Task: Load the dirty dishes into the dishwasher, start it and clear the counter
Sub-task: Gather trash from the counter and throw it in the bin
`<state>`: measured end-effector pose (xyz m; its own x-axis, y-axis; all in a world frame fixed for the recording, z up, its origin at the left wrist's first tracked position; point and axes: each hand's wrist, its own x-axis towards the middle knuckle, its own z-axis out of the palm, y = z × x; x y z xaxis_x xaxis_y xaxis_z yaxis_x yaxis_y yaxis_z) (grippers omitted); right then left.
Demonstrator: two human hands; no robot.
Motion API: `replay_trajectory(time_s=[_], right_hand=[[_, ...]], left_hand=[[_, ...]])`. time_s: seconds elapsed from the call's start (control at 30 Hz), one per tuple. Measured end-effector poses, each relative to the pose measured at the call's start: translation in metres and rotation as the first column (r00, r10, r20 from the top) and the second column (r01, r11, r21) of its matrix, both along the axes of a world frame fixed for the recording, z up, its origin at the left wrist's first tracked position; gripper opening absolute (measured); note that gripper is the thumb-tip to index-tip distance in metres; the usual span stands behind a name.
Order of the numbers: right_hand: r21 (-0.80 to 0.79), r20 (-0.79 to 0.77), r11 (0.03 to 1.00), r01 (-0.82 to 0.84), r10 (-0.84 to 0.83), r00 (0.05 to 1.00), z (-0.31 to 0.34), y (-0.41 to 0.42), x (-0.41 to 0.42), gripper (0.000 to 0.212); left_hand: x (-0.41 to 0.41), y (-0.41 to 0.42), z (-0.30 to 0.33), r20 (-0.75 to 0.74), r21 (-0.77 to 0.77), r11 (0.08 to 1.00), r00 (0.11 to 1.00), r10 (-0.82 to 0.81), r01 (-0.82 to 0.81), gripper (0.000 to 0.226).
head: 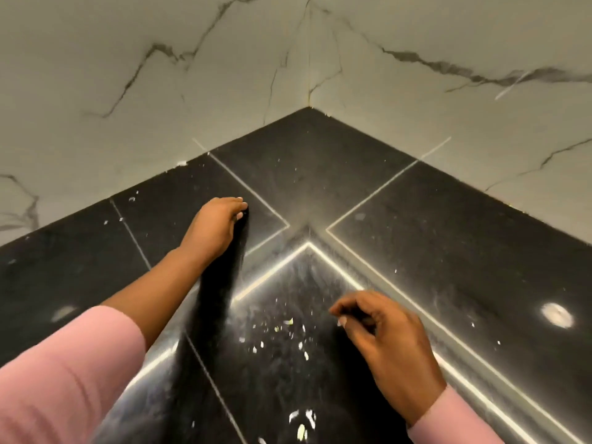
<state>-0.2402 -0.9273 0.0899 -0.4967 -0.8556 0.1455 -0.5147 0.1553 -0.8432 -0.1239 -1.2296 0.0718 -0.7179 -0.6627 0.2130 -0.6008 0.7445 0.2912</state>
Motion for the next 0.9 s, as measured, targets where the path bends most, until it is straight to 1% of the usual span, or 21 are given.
replay_trajectory(time_s=[0.1, 0.17, 0.23, 0.3, 0.37, 0.4, 0.47, 0.57, 0.7, 0.8, 0.9], right_hand=[[-0.001, -0.262, 0.996, -0.093, 0.09, 0.961, -0.013, -0.008, 0.013, 0.022], [0.015, -0.355, 0.989, -0.149, 0.145, 0.924, -0.023, -0.013, 0.026, 0.016], [0.034, -0.404, 0.983, -0.178, 0.177, 0.898, -0.032, -0.024, 0.033, 0.022], [0.088, -0.401, 0.973, -0.212, 0.229, 0.887, -0.033, -0.032, 0.035, 0.025], [0.163, -0.437, 0.952, -0.258, 0.305, 0.846, -0.031, -0.034, 0.036, 0.022], [0.181, -0.468, 0.942, -0.282, 0.335, 0.818, -0.03, -0.03, 0.038, 0.024], [0.209, -0.476, 0.928, -0.308, 0.371, 0.797, -0.024, -0.012, 0.046, 0.031], [0.192, -0.498, 0.932, -0.308, 0.363, 0.787, -0.026, 0.018, 0.058, 0.033], [0.153, -0.521, 0.952, -0.267, 0.307, 0.796, -0.029, 0.055, 0.083, 0.044], [0.145, -0.509, 0.956, -0.255, 0.293, 0.809, -0.026, 0.068, 0.094, 0.038], [0.158, -0.484, 0.96, -0.232, 0.28, 0.829, -0.024, 0.067, 0.096, 0.031]], left_hand=[[0.029, 0.06, 0.001, -0.024, 0.028, 0.997, 0.997, -0.072, 0.073, 0.025], [0.053, 0.105, 0.001, -0.036, 0.076, 0.992, 0.995, -0.098, 0.1, 0.026], [0.07, 0.139, -0.001, -0.048, 0.157, 0.982, 0.994, -0.098, 0.104, 0.031], [0.079, 0.167, -0.004, -0.064, 0.199, 0.974, 0.993, -0.101, 0.112, 0.033], [0.081, 0.185, -0.005, -0.088, 0.195, 0.972, 0.989, -0.117, 0.132, 0.033], [0.082, 0.192, -0.004, -0.092, 0.196, 0.971, 0.988, -0.122, 0.139, 0.034], [0.088, 0.209, 0.0, -0.076, 0.212, 0.965, 0.987, -0.139, 0.152, 0.036], [0.1, 0.231, 0.003, -0.052, 0.236, 0.956, 0.985, -0.164, 0.172, 0.043], [0.119, 0.259, 0.003, -0.073, 0.246, 0.949, 0.98, -0.186, 0.198, 0.05], [0.132, 0.275, 0.006, -0.097, 0.281, 0.942, 0.982, -0.163, 0.184, 0.05], [0.134, 0.285, 0.009, -0.166, 0.294, 0.947, 0.983, -0.08, 0.127, 0.041]])
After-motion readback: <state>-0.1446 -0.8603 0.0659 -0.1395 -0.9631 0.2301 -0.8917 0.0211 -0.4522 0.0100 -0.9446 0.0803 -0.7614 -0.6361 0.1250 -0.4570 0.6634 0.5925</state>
